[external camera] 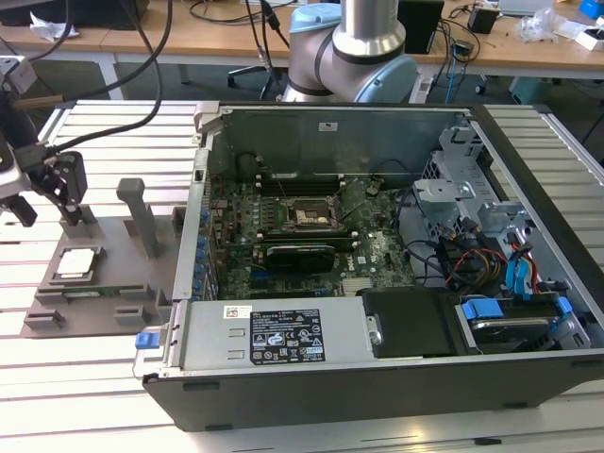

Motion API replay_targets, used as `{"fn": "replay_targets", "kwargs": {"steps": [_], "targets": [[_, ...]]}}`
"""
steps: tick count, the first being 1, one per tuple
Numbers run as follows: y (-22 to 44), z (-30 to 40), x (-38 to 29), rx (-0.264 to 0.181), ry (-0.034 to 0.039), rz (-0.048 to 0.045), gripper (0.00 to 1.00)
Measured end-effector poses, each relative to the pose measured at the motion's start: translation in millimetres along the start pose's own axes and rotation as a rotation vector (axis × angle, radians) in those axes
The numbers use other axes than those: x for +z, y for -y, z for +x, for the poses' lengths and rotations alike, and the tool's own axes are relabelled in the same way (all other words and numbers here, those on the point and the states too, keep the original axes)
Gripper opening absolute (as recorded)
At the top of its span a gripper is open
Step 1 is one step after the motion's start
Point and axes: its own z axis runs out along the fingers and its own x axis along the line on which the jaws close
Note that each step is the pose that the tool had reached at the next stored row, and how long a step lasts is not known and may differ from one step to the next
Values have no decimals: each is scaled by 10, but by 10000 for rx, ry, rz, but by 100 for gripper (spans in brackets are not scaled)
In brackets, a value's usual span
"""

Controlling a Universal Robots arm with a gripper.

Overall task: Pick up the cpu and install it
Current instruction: 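Pick up the cpu and move it towards the insertion slot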

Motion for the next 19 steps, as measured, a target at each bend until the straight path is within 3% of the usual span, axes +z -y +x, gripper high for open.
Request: {"fn": "replay_targets", "kwargs": {"steps": [19], "targets": [[0,1,46,-3,-1,0,60]]}}
